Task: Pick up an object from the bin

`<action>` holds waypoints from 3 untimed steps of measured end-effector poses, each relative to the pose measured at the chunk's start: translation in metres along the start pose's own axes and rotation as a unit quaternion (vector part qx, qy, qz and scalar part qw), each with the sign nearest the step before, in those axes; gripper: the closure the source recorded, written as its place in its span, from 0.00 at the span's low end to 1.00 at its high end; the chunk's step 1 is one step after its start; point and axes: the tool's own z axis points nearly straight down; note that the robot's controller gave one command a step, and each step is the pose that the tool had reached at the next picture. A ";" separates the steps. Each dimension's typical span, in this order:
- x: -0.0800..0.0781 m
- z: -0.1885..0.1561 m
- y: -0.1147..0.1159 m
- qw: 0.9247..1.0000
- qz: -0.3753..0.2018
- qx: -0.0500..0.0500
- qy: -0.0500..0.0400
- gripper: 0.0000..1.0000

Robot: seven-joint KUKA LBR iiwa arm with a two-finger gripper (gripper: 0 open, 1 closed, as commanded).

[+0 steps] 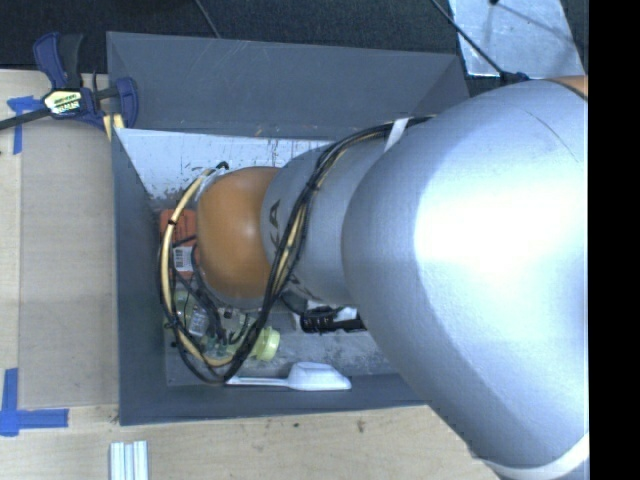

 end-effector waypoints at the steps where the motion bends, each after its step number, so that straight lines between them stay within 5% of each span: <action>1: 0.001 -0.004 -0.001 1.000 0.000 0.001 0.001 1.00; 3: 0.000 -0.030 0.000 1.000 0.000 -0.001 -0.001 1.00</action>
Offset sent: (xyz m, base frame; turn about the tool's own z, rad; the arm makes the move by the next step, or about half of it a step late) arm 0.0000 0.0000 0.0392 0.0000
